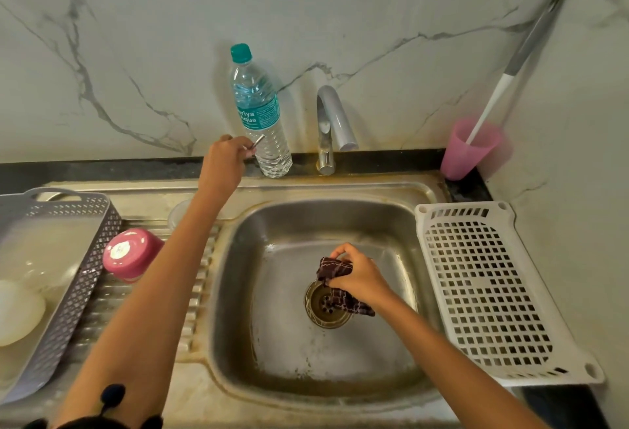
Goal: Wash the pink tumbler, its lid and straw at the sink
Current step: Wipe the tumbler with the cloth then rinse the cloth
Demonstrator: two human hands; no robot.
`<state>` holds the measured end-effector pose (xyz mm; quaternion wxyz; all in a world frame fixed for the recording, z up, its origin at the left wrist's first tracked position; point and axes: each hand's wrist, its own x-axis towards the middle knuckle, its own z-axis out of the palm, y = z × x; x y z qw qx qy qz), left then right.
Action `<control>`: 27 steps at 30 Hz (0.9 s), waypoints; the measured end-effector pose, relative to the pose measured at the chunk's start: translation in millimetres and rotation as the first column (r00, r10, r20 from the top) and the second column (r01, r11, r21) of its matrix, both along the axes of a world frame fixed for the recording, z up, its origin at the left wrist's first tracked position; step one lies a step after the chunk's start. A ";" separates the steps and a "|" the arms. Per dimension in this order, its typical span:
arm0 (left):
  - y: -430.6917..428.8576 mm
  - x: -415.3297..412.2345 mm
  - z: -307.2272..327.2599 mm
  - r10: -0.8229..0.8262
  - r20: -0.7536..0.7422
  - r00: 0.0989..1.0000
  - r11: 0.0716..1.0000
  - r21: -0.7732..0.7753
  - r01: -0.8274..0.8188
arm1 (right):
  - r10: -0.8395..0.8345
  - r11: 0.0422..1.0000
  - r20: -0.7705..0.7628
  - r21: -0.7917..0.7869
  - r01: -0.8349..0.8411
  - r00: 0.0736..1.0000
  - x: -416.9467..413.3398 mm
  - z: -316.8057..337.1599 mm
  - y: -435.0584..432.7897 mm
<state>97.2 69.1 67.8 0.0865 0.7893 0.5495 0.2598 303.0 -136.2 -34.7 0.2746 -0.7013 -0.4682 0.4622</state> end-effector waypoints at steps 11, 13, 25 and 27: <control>11.0 1.5 -18.2 -0.164 -0.435 0.885 0.984 -0.014 0.176 | -0.027 1.000 -0.082 -0.004 0.026 0.996 -9.0 -1.1 8.9; 10.7 -6.7 -33.0 -0.147 -0.538 0.830 0.987 -0.135 0.088 | -0.041 0.999 -0.105 -0.007 0.041 0.994 -7.9 -1.3 9.2; 19.3 -27.2 -72.4 -0.030 -0.794 0.607 0.999 -0.048 -0.014 | -0.302 0.953 -0.545 -0.175 0.247 0.782 -0.2 13.6 16.6; 10.3 -22.4 -75.3 0.041 -0.682 0.730 0.999 0.007 -0.050 | -0.343 0.939 -0.633 -0.206 0.276 0.694 0.1 15.1 18.5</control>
